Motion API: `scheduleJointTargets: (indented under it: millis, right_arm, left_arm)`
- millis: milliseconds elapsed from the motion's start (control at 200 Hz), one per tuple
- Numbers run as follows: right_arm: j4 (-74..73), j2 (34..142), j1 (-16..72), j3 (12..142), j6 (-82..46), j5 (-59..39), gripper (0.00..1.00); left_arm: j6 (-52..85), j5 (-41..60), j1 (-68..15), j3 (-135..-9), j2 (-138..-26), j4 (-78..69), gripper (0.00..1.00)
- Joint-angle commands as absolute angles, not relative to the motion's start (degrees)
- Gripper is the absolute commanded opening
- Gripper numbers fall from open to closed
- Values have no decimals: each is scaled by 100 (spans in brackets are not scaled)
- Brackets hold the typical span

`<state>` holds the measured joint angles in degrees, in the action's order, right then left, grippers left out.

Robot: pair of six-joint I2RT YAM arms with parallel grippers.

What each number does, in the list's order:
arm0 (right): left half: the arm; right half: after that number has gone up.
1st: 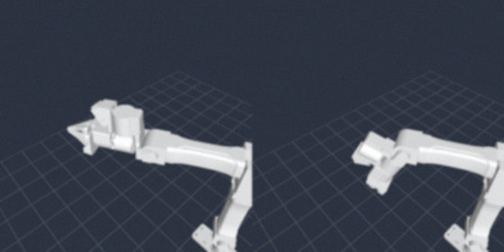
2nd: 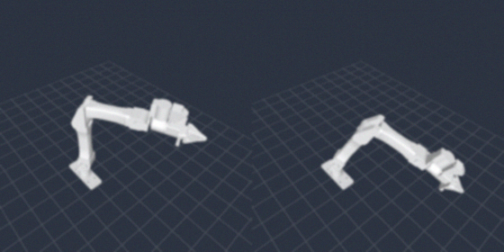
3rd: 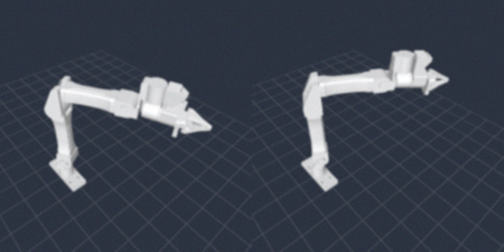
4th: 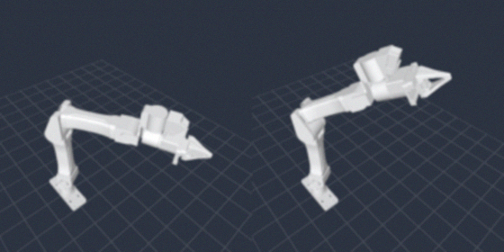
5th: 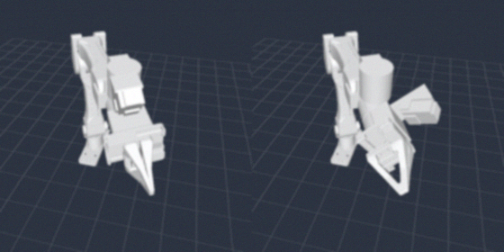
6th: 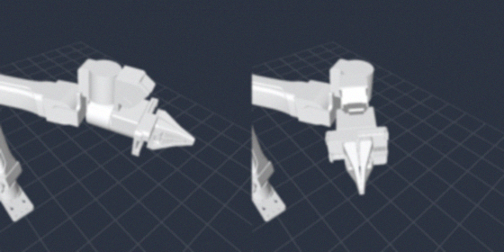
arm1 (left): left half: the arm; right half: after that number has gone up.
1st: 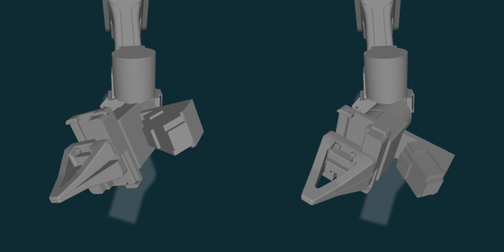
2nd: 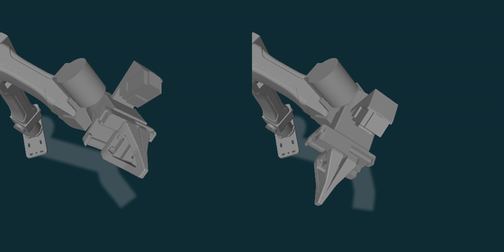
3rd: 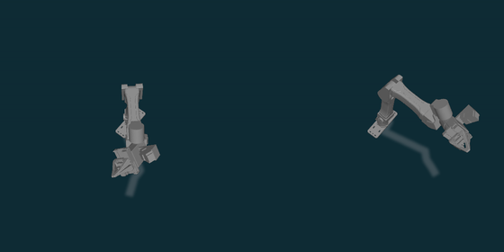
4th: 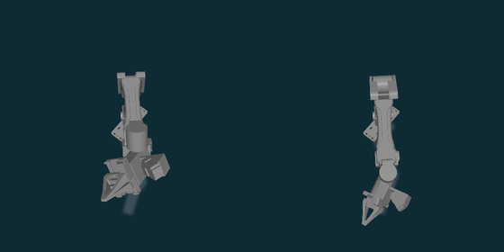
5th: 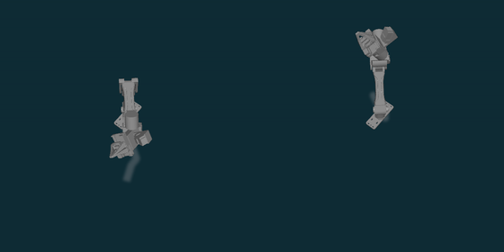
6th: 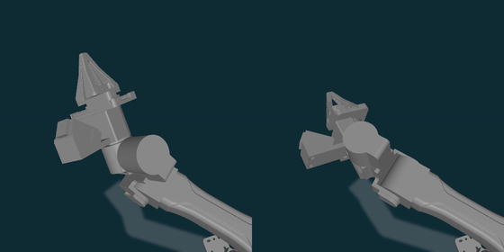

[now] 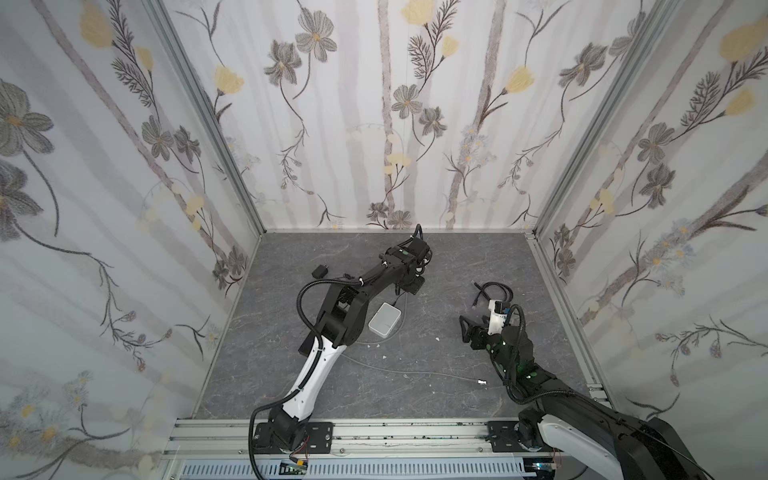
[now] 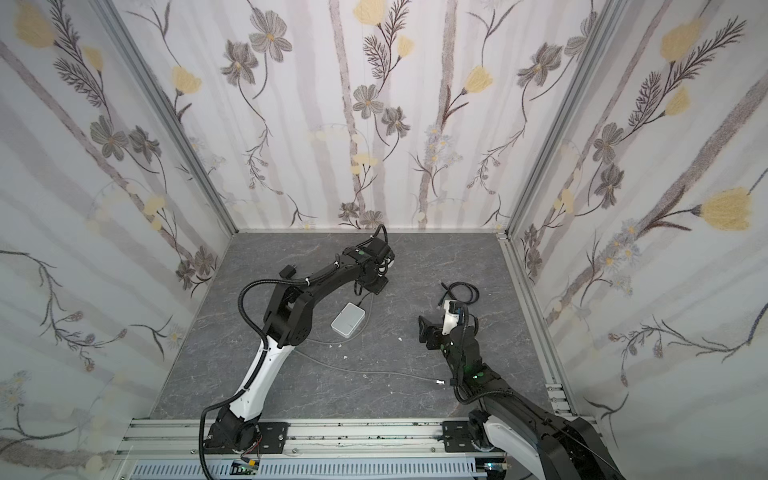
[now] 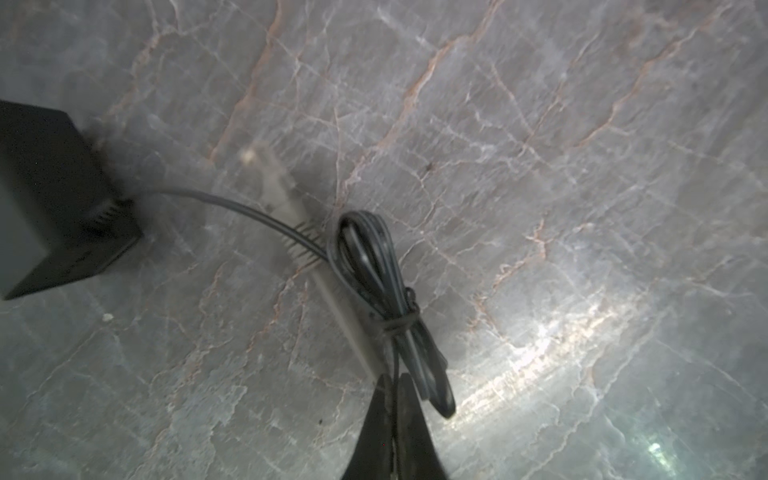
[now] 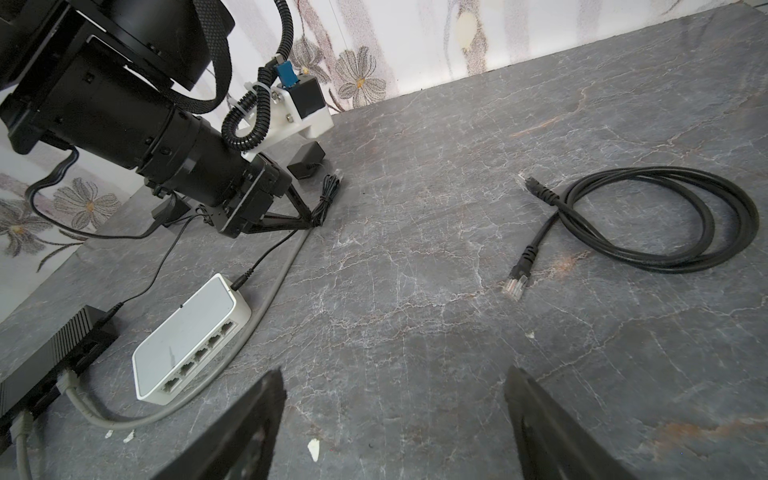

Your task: Insert the plug into the switch port

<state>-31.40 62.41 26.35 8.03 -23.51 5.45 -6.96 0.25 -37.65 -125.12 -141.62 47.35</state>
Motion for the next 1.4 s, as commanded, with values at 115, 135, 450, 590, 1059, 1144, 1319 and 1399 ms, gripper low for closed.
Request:
scheduleJointTargets:
  millis: [115, 135, 450, 590, 1059, 1144, 1319, 1399]
  right_arm:
    - [-3367, 6237, 2641, 818, -2366, 615, 84]
    - [-3366, 6237, 2643, 825, -2365, 615, 84]
    - [-3385, 6220, 2645, 798, -2382, 589, 85]
    - [-3403, 6248, 2654, 794, -2364, 571, 85]
    - [-3255, 7248, 2865, 1358, -2089, 148, 66]
    - [-2994, 7729, 2865, 1890, -2142, -247, 42]
    - [-2080, 9007, 2889, 3505, -2338, -626, 0]
    - [-1478, 9828, 2892, 4420, -2385, -517, 0]
  left_arm:
    - [-554, 294, -3661, -12757, -13878, 4891, 0]
    - [-553, 290, -3644, -12777, -13878, 4901, 0]
    - [-593, 0, -3245, -12912, -14189, 4961, 0]
    - [-419, -9, -2976, -13304, -14621, 5084, 0]
    - [45, 728, -2646, -13202, -14009, 4851, 86]
    - [314, 1017, -2645, -12344, -13134, 4380, 100]
    - [1157, 1597, -2654, -9992, -11219, 2989, 100]
    - [1268, 1537, -2654, -9584, -10737, 3048, 100]
